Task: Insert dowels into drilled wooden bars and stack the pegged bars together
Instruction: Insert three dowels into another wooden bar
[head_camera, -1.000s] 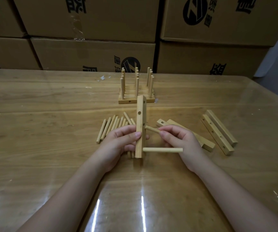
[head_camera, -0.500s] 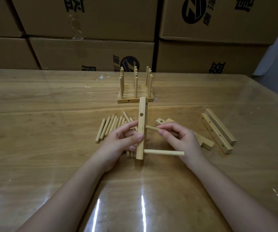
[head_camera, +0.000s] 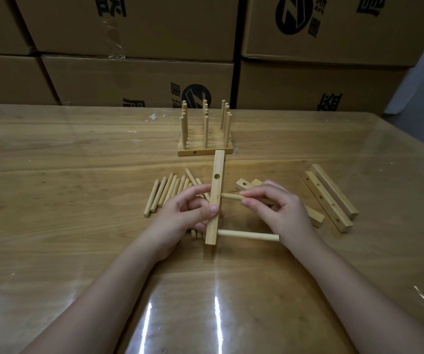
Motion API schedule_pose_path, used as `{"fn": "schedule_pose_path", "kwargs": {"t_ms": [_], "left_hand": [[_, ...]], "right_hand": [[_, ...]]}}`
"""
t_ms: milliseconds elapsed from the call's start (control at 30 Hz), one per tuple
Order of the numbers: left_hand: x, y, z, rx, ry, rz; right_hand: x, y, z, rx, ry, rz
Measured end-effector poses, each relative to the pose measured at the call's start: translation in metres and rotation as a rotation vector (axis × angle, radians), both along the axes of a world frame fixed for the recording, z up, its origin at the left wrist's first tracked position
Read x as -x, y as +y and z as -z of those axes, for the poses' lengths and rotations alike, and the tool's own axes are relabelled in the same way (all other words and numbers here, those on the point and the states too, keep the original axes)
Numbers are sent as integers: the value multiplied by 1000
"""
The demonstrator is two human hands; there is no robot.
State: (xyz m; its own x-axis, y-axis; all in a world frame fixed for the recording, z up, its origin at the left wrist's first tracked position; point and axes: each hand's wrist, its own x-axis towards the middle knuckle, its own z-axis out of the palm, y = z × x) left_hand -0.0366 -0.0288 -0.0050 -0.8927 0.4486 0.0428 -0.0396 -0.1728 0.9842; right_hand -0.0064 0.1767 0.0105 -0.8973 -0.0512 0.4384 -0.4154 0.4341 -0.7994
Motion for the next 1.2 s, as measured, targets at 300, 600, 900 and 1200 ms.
{"fn": "schedule_pose_path", "kwargs": {"t_ms": [300, 600, 900, 1200], "left_hand": [[0, 0, 0, 65, 45, 25], [0, -2, 1, 87, 67, 27], [-2, -1, 0, 132, 100, 45], [-3, 0, 0, 137, 88, 46]], "right_hand": [[1, 2, -3, -19, -114, -53], [0, 3, 0, 0, -153, -53], [-1, 3, 1, -27, -200, -62], [0, 3, 4, 49, -309, -60]]}}
